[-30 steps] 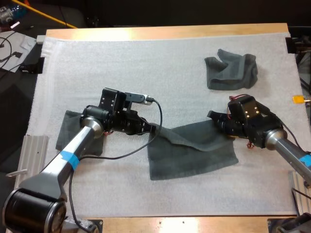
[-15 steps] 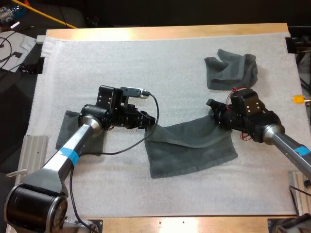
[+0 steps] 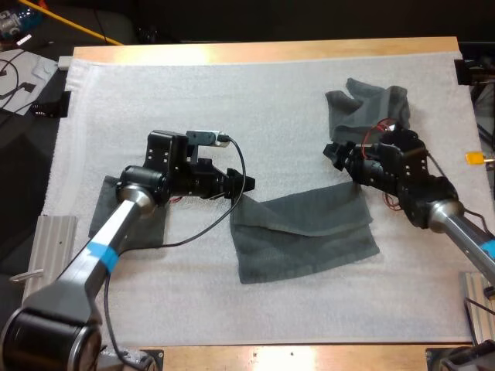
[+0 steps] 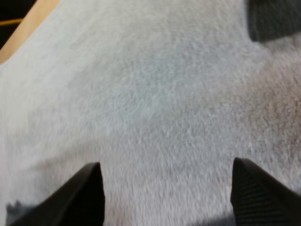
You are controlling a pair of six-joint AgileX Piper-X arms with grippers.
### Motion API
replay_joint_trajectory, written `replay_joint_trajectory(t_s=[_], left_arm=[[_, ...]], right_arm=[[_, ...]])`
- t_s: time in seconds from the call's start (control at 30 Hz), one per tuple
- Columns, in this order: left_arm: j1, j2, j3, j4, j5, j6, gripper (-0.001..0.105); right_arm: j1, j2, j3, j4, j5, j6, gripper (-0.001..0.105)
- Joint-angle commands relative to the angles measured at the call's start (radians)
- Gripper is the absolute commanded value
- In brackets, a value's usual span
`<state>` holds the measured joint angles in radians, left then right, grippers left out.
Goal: Pick towel from pile, fold and stack
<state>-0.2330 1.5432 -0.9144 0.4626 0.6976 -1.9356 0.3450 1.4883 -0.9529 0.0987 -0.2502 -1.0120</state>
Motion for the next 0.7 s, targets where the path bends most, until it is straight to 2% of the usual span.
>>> replay_joint_trajectory(t_s=[0.0,0.2,0.27,0.43,0.53,0.67], left_arm=[[0.001,-0.075,-0.011,0.048,0.023,0.029,0.063],[-0.003,-0.217,-0.010,0.175,0.003,0.096,0.063],[-0.004,-0.185,-0.006,0.165,0.001,0.097,0.063],[-0.007,-0.306,-0.003,0.331,-0.087,0.194,0.063],[-0.008,-0.389,-0.003,0.405,-0.143,0.218,0.063],[-0.013,-0.505,-0.003,0.488,-0.196,0.229,0.063]], right_arm=[[-0.003,-0.075,-0.006,0.070,-0.017,-0.088,0.057],[-0.002,-0.198,-0.006,0.251,-0.011,-0.200,0.057],[-0.001,-0.185,-0.006,0.222,-0.013,-0.183,0.056],[0.000,-0.300,-0.003,0.409,-0.029,-0.271,0.055],[0.002,-0.352,-0.005,0.501,-0.053,-0.316,0.045],[0.006,-0.399,-0.008,0.594,-0.096,-0.357,0.022]])
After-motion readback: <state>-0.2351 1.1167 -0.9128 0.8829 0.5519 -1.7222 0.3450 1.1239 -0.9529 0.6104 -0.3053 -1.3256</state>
